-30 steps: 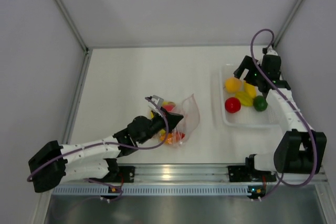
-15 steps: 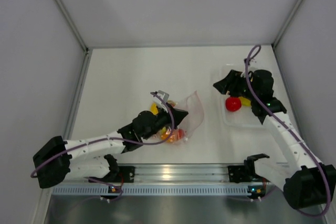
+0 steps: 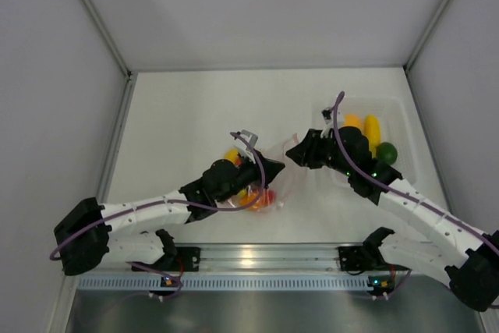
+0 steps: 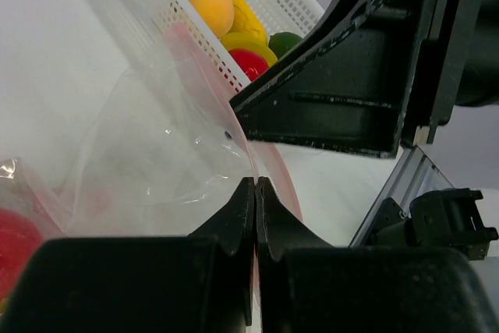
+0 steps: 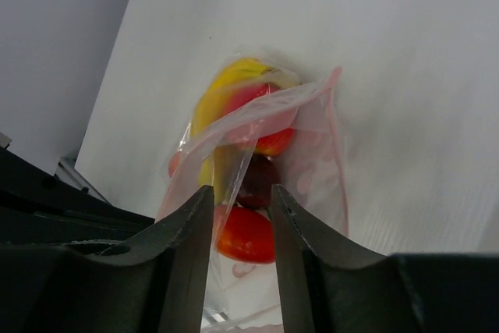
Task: Open the zip-top bag and remove the fake food
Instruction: Place the fake fruit in the bin, then pick up the fake fruit from the zipper food storage bag.
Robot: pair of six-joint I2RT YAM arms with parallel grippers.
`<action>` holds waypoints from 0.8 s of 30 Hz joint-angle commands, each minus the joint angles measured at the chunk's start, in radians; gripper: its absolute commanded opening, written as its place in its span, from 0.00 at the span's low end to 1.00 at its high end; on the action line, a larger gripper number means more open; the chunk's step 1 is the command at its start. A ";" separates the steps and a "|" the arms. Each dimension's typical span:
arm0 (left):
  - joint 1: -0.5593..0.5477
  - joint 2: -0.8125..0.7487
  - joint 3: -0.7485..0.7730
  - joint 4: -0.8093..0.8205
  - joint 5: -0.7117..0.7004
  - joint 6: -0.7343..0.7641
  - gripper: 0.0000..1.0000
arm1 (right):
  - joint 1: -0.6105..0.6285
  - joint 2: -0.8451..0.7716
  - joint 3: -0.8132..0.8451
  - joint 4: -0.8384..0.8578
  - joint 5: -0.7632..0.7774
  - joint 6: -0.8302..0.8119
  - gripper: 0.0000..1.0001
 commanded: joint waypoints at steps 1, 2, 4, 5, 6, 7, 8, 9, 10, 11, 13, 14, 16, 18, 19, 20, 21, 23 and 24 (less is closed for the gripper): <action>0.004 0.018 0.070 0.011 -0.016 -0.014 0.00 | 0.066 -0.012 -0.033 0.086 0.100 0.081 0.34; 0.004 0.019 0.075 0.006 -0.031 -0.016 0.00 | 0.075 -0.009 -0.044 0.097 0.109 0.105 0.34; 0.004 0.019 0.083 0.008 -0.036 -0.031 0.00 | 0.090 0.003 -0.064 0.105 0.147 0.127 0.31; 0.004 0.018 0.084 0.008 -0.033 -0.036 0.00 | 0.089 0.011 -0.070 0.111 0.155 0.144 0.31; 0.004 0.016 0.087 0.008 -0.033 -0.042 0.00 | 0.091 0.020 -0.076 0.116 0.163 0.150 0.31; 0.004 0.012 0.087 0.008 -0.030 -0.060 0.00 | 0.091 0.043 -0.076 0.123 0.160 0.153 0.31; 0.004 0.009 0.087 0.008 -0.019 -0.066 0.00 | 0.092 0.055 -0.076 0.132 0.160 0.155 0.31; 0.004 0.007 0.087 0.009 -0.013 -0.074 0.00 | 0.091 0.069 -0.073 0.139 0.152 0.156 0.31; 0.004 0.012 0.086 0.009 -0.005 -0.094 0.00 | 0.094 0.095 -0.071 0.139 0.145 0.156 0.31; 0.002 0.012 0.084 0.014 0.004 -0.102 0.00 | 0.097 0.108 -0.071 0.180 0.143 0.161 0.31; 0.002 0.016 0.066 0.030 0.016 -0.118 0.00 | 0.123 0.146 -0.073 0.211 0.140 0.165 0.31; 0.000 0.018 0.052 0.053 0.019 -0.125 0.00 | 0.135 0.158 -0.073 0.223 0.141 0.177 0.31; 0.000 0.010 0.018 0.101 0.006 -0.146 0.00 | 0.167 0.195 -0.079 0.266 0.148 0.193 0.31; 0.000 0.000 0.011 0.103 0.000 -0.146 0.00 | 0.189 0.218 -0.088 0.298 0.172 0.211 0.31; 0.000 -0.013 0.012 0.103 0.001 -0.145 0.00 | 0.201 0.245 -0.091 0.307 0.175 0.227 0.31; 0.000 -0.019 0.012 0.101 0.004 -0.142 0.00 | 0.203 0.258 -0.094 0.323 0.175 0.234 0.31; 0.000 -0.025 0.014 0.101 0.007 -0.137 0.00 | 0.203 0.267 -0.110 0.344 0.166 0.240 0.31; 0.000 -0.037 0.018 0.100 0.012 -0.125 0.00 | 0.215 0.296 -0.116 0.384 0.169 0.260 0.31; 0.000 -0.039 0.021 0.100 0.016 -0.123 0.00 | 0.219 0.305 -0.111 0.390 0.177 0.262 0.31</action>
